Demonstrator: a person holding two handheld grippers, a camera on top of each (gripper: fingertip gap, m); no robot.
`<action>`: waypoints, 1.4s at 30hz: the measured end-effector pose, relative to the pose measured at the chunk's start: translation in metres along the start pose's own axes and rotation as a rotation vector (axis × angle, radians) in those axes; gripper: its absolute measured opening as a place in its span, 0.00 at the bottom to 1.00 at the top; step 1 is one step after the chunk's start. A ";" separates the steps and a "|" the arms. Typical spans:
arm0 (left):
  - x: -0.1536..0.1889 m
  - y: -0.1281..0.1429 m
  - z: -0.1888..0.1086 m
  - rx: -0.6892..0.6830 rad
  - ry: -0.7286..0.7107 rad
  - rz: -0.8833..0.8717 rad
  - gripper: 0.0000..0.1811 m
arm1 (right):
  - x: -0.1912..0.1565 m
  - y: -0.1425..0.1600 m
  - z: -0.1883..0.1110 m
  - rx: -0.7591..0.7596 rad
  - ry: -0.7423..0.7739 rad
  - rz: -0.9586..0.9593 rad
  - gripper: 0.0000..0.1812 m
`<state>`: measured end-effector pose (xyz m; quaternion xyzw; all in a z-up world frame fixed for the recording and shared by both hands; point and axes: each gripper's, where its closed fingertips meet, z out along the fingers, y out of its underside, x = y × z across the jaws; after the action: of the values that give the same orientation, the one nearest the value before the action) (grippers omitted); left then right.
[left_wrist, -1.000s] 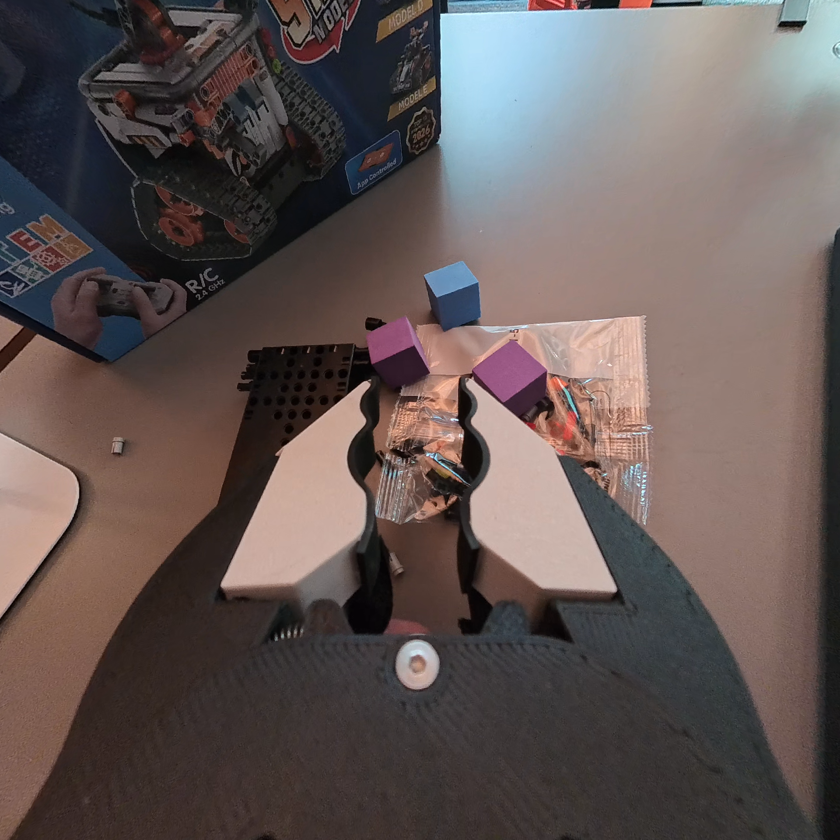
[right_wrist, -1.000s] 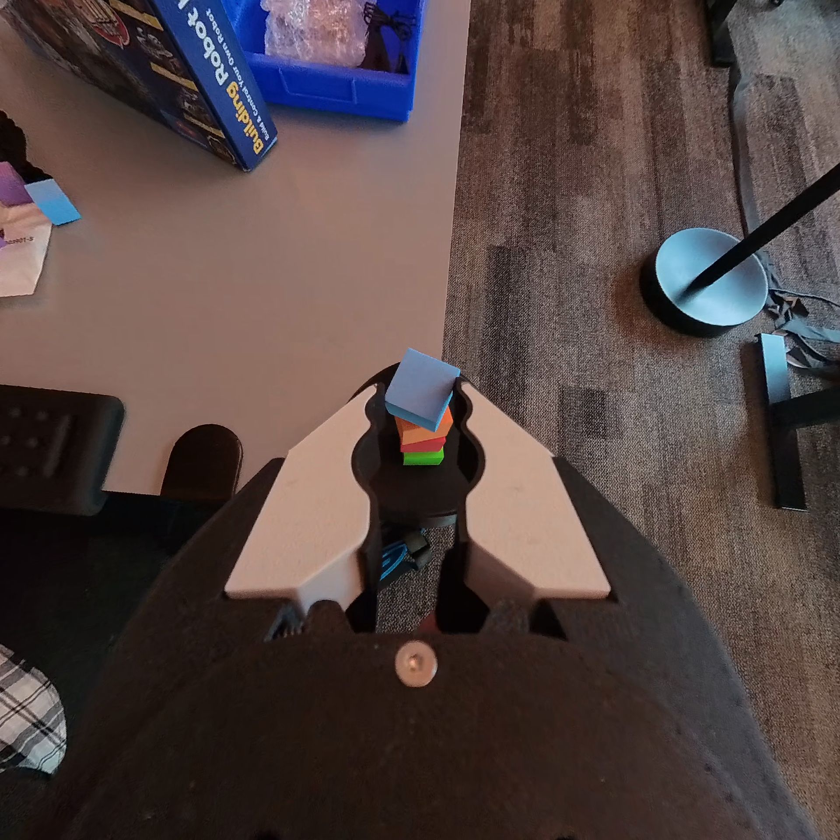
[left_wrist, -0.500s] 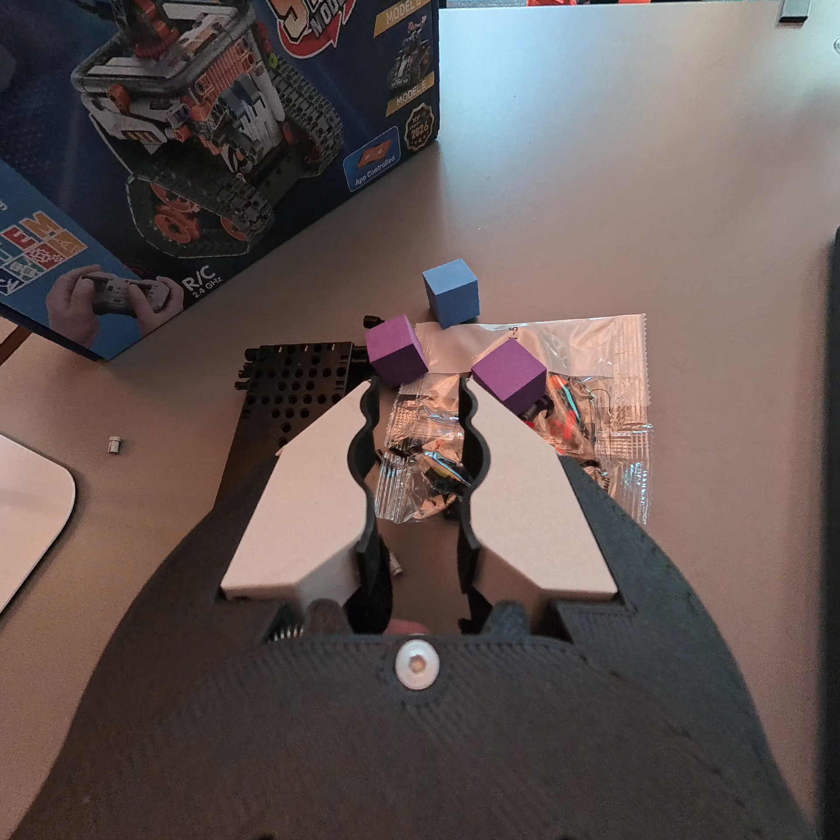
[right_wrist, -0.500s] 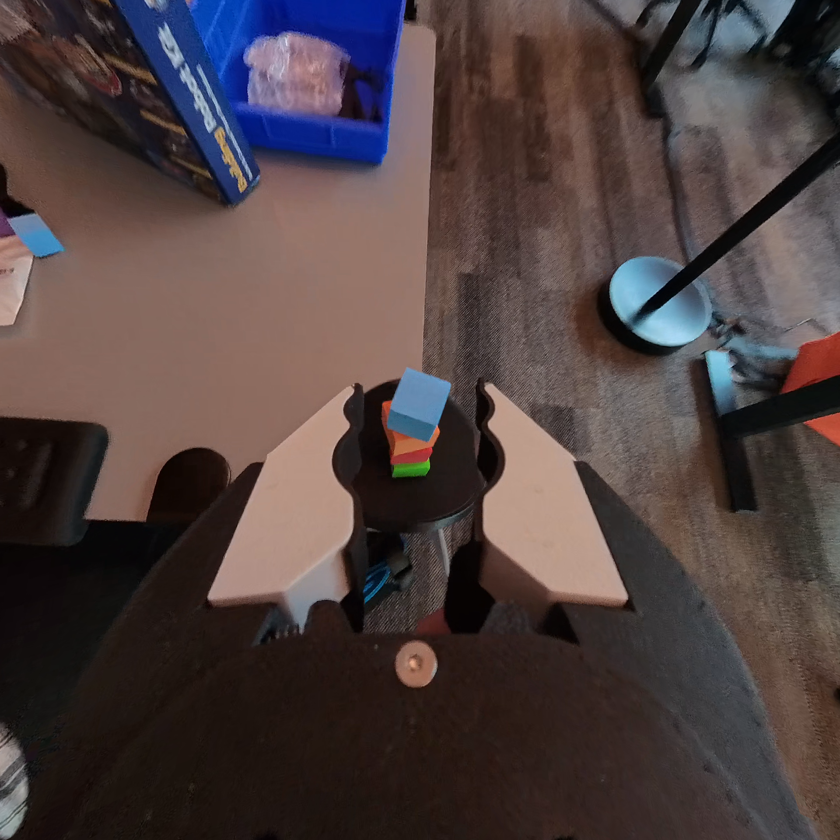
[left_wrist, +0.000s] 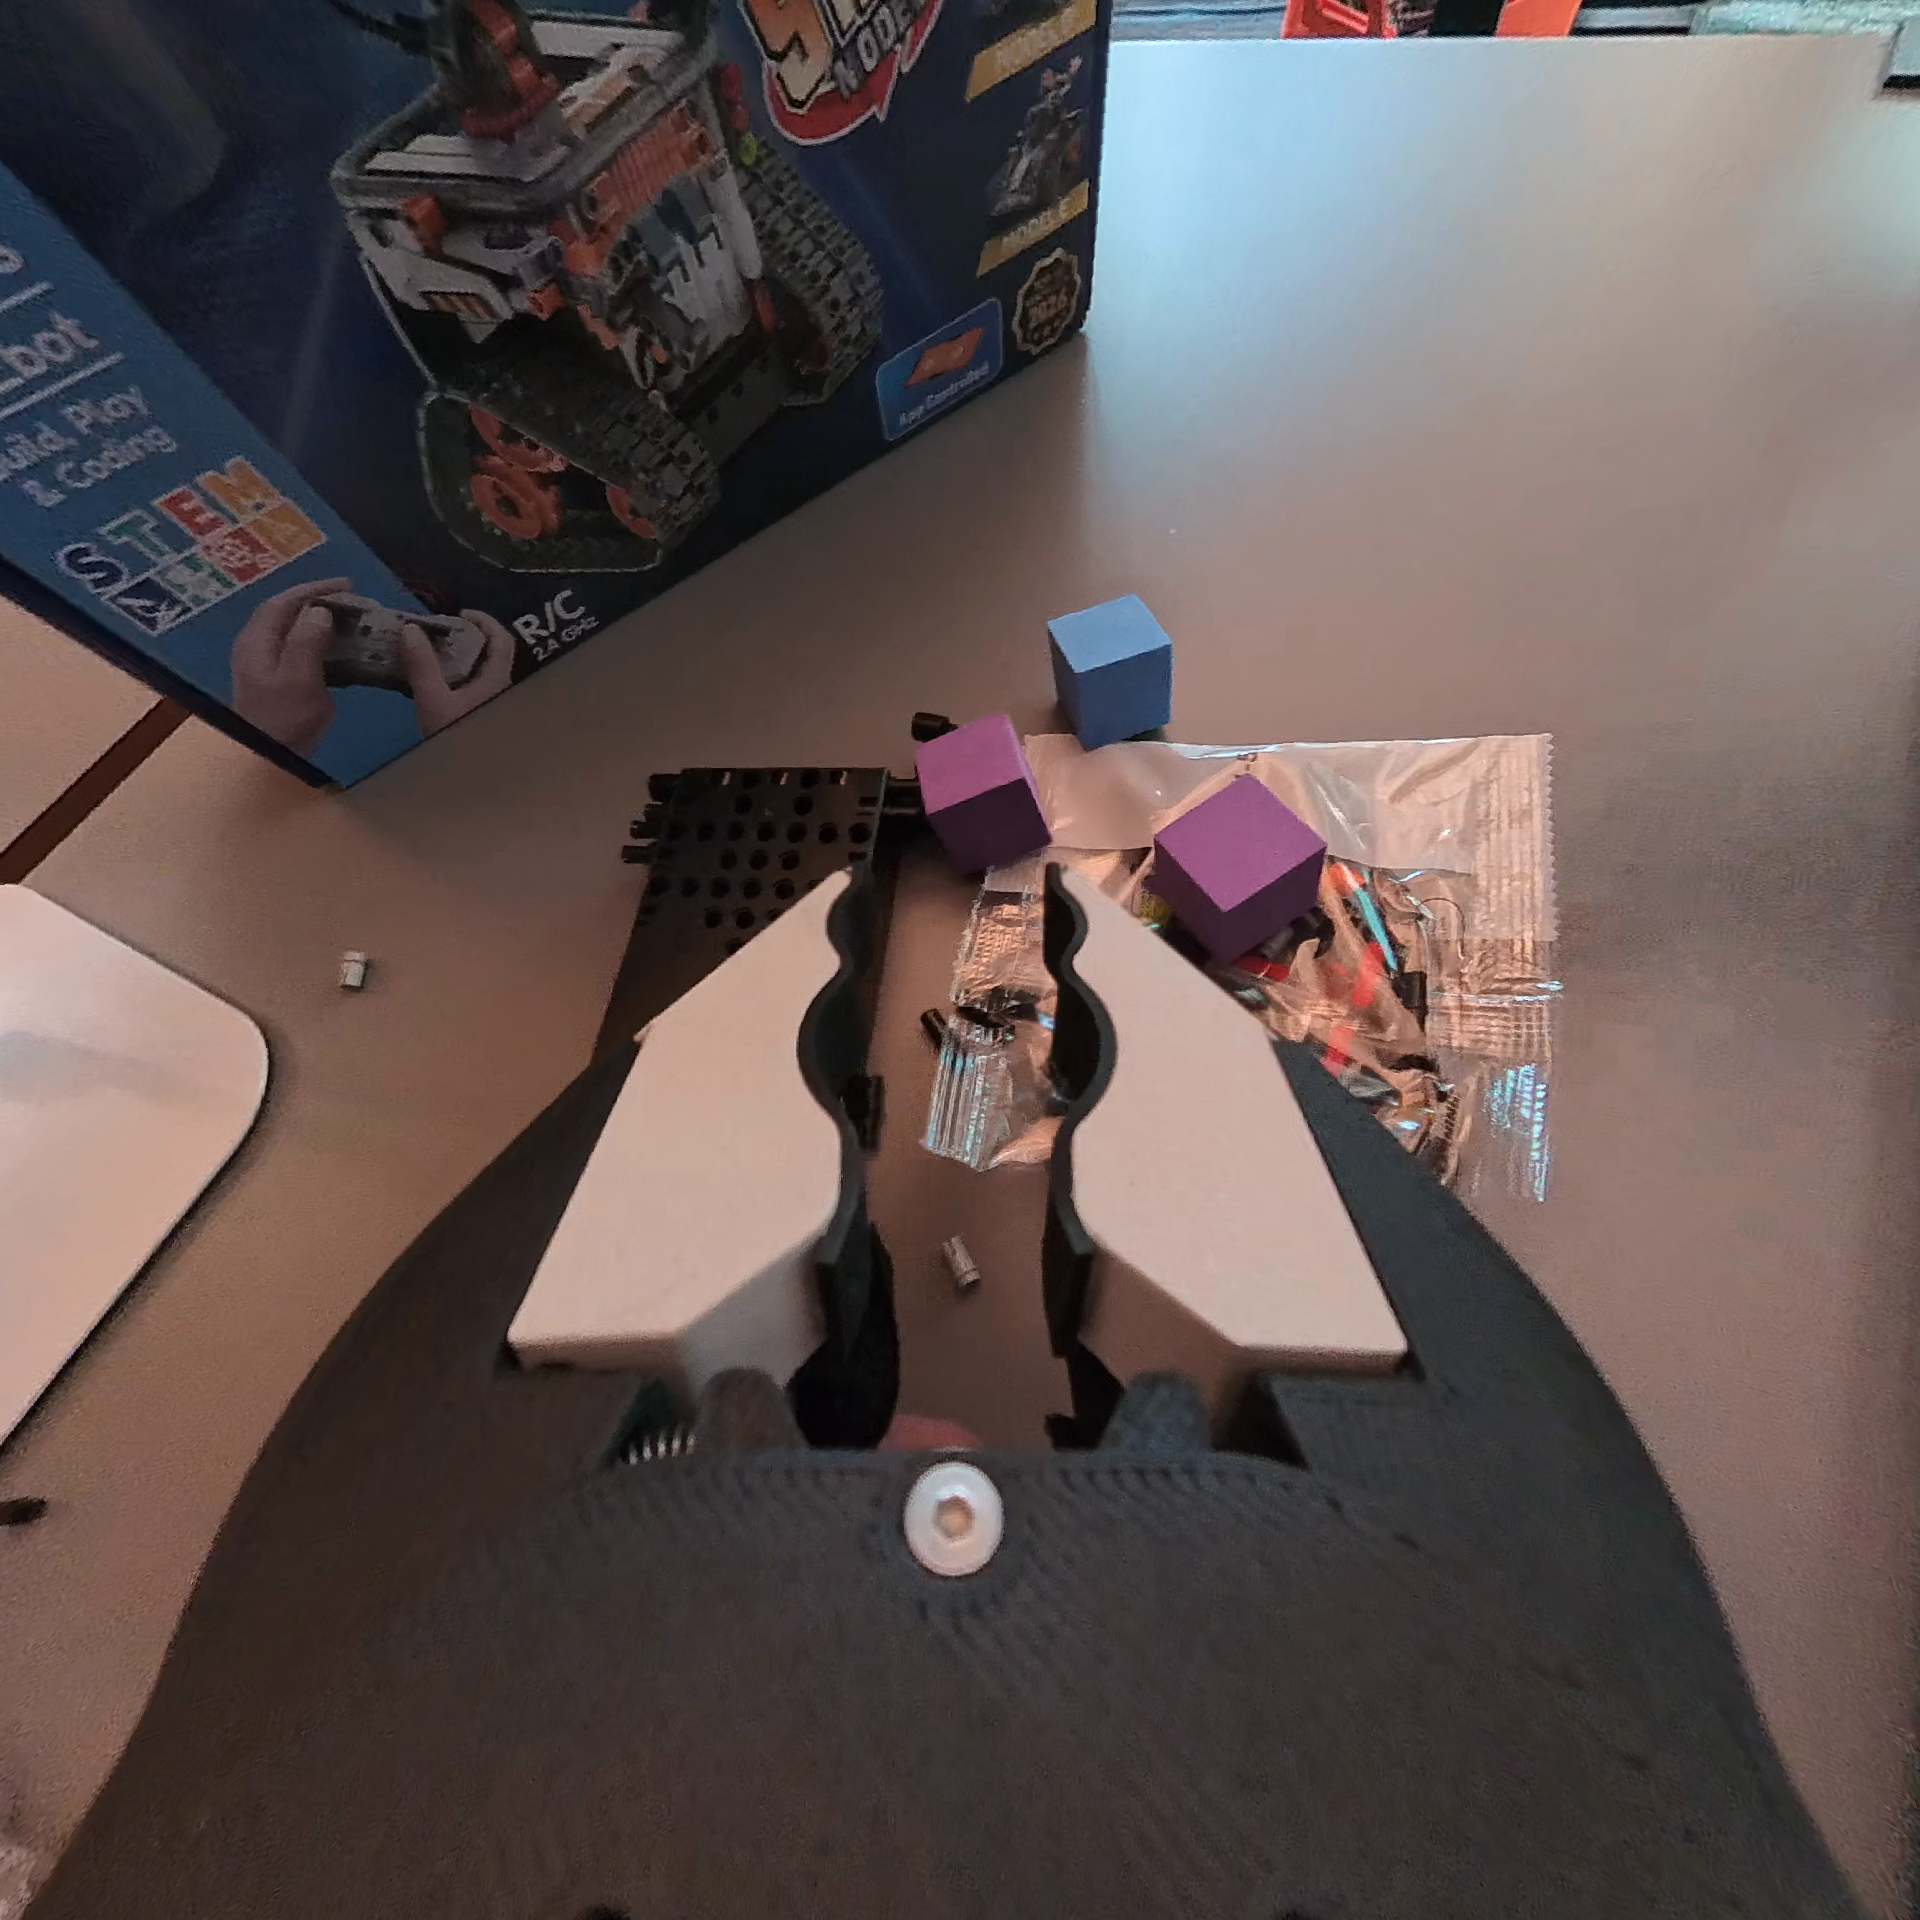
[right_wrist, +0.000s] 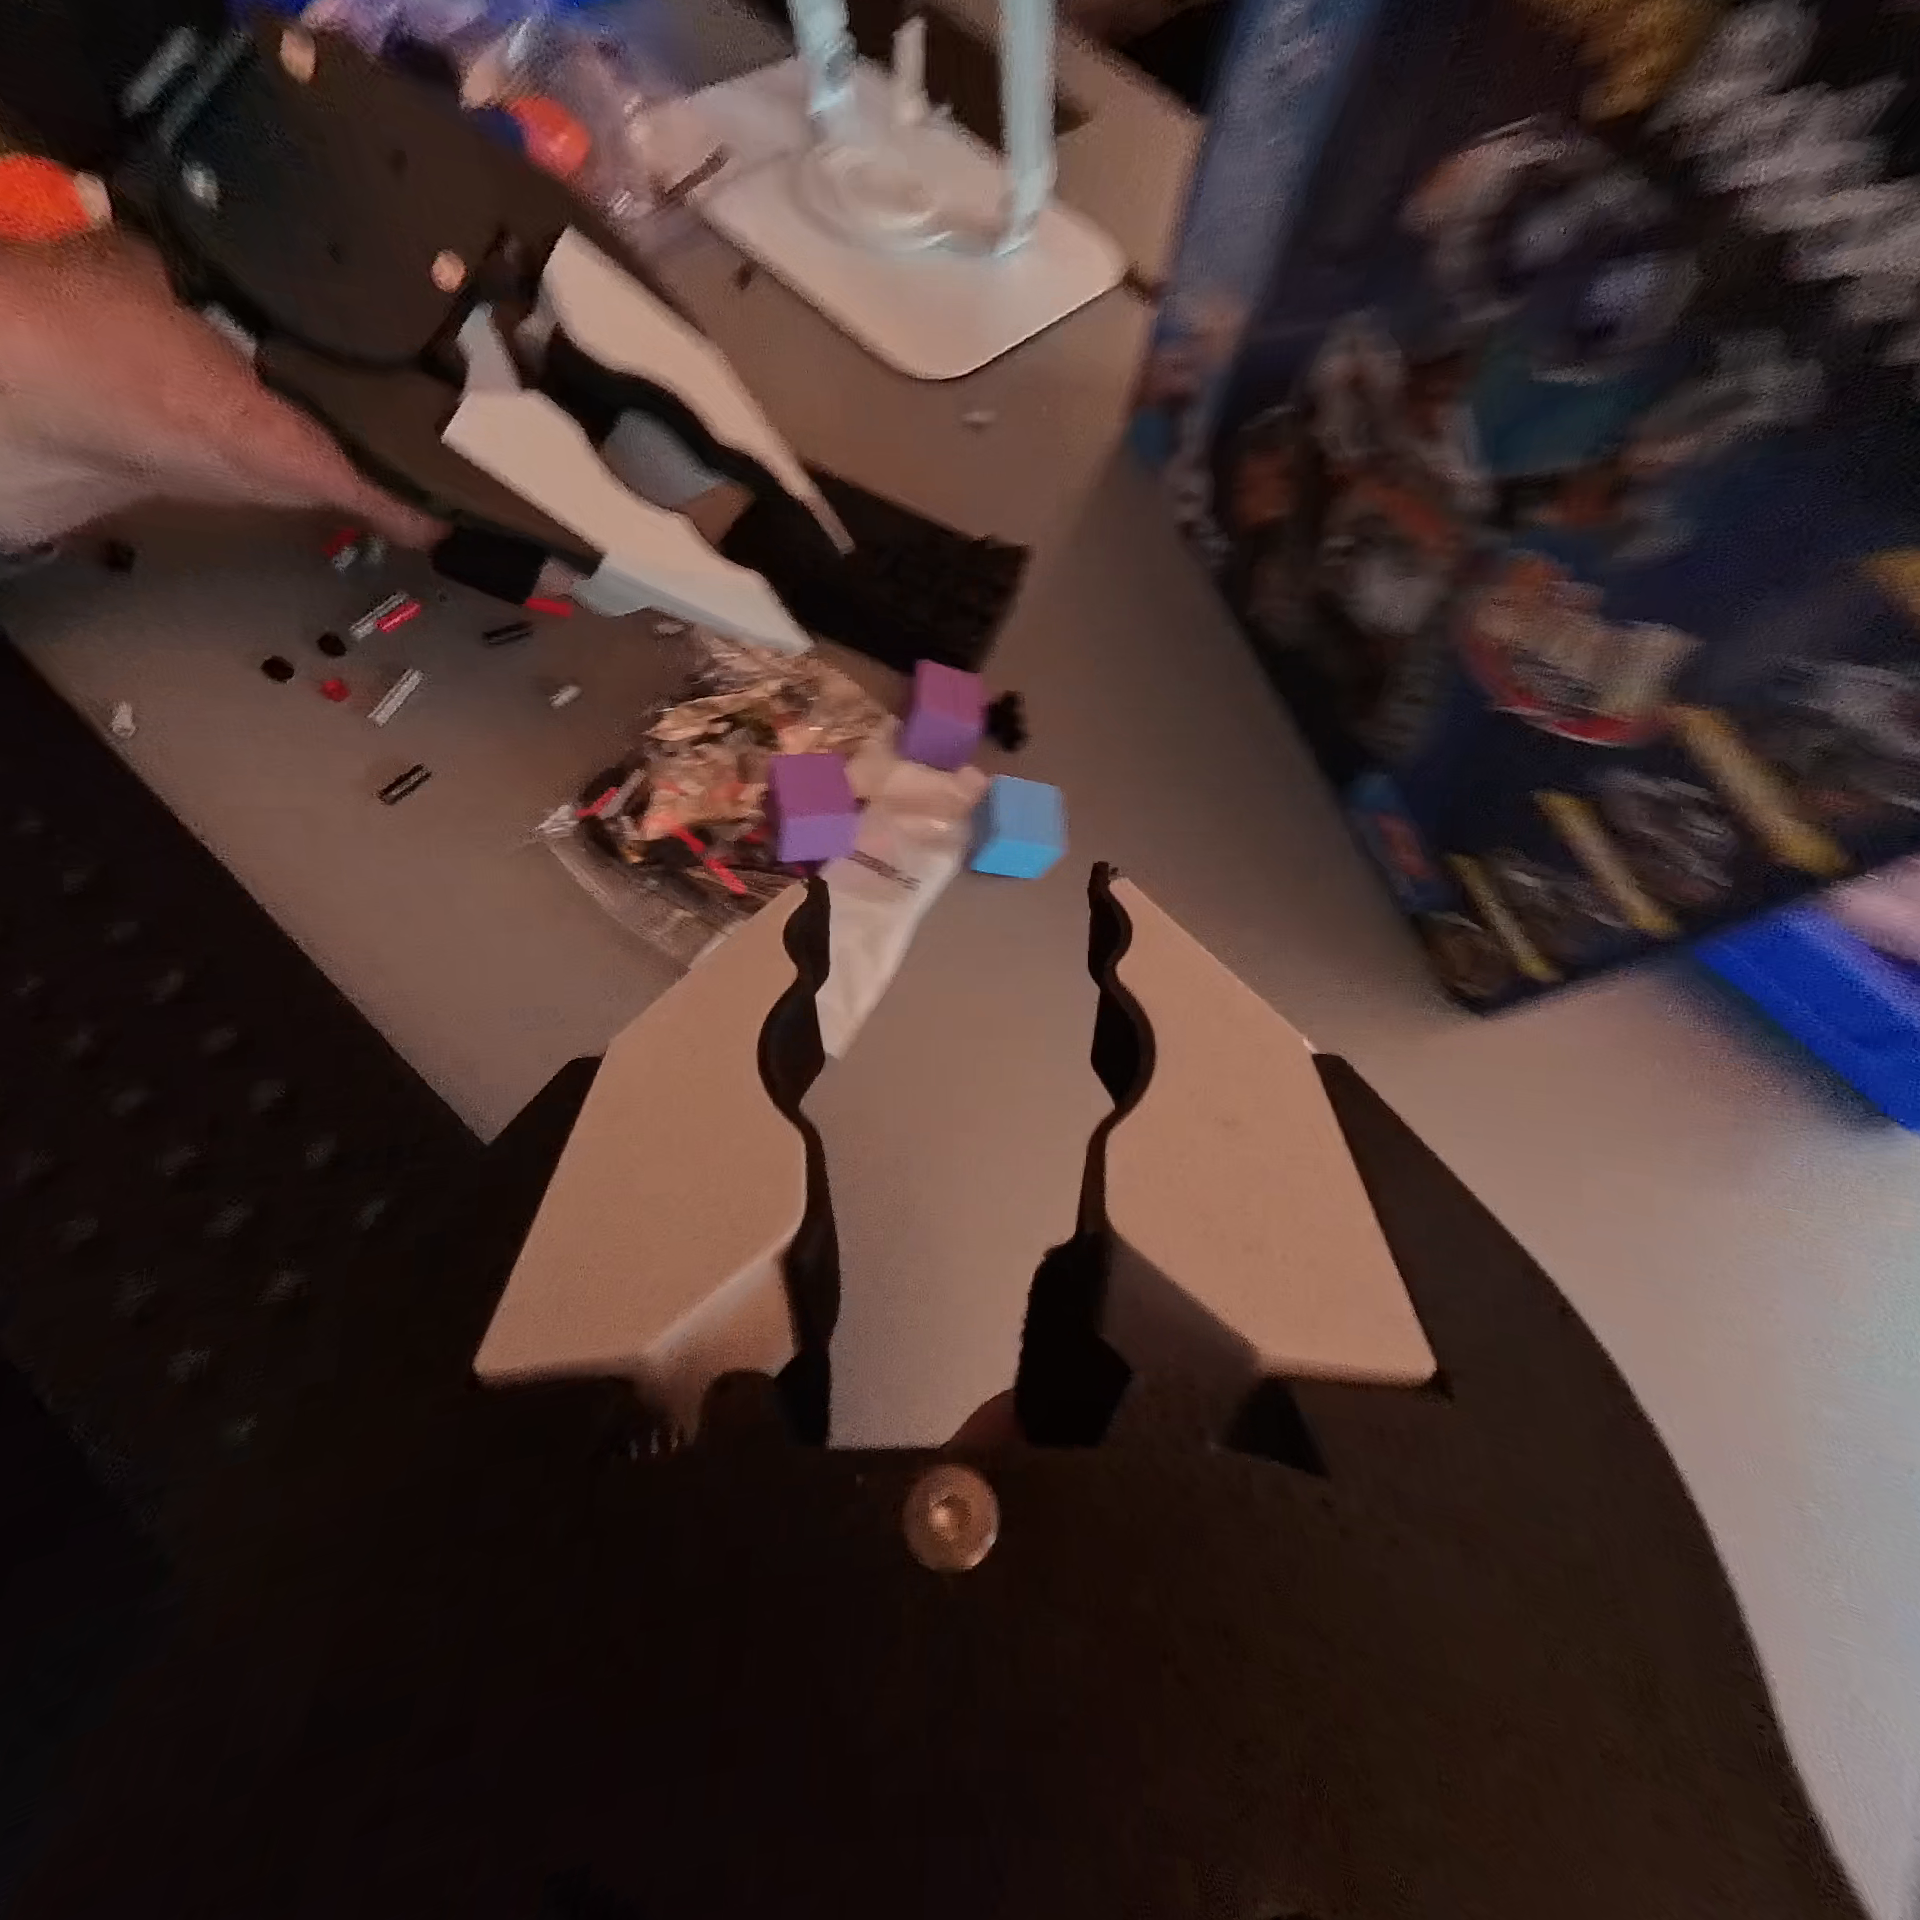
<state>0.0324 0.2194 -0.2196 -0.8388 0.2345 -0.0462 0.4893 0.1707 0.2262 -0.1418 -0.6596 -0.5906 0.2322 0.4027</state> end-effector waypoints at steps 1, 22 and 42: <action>-0.001 -0.001 -0.001 0.007 0.002 -0.006 0.17 | -0.012 0.002 0.022 -0.023 -0.040 -0.013 0.27; 0.005 -0.005 0.000 0.015 0.020 0.004 0.18 | 0.042 0.009 -0.045 0.032 0.102 0.092 0.14; 0.009 0.002 0.006 -0.010 0.027 0.007 0.18 | 0.191 0.151 -0.296 -0.134 0.526 0.437 0.15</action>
<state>0.0416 0.2189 -0.2256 -0.8397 0.2443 -0.0545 0.4819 0.5291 0.3381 -0.0633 -0.8326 -0.3254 0.0959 0.4377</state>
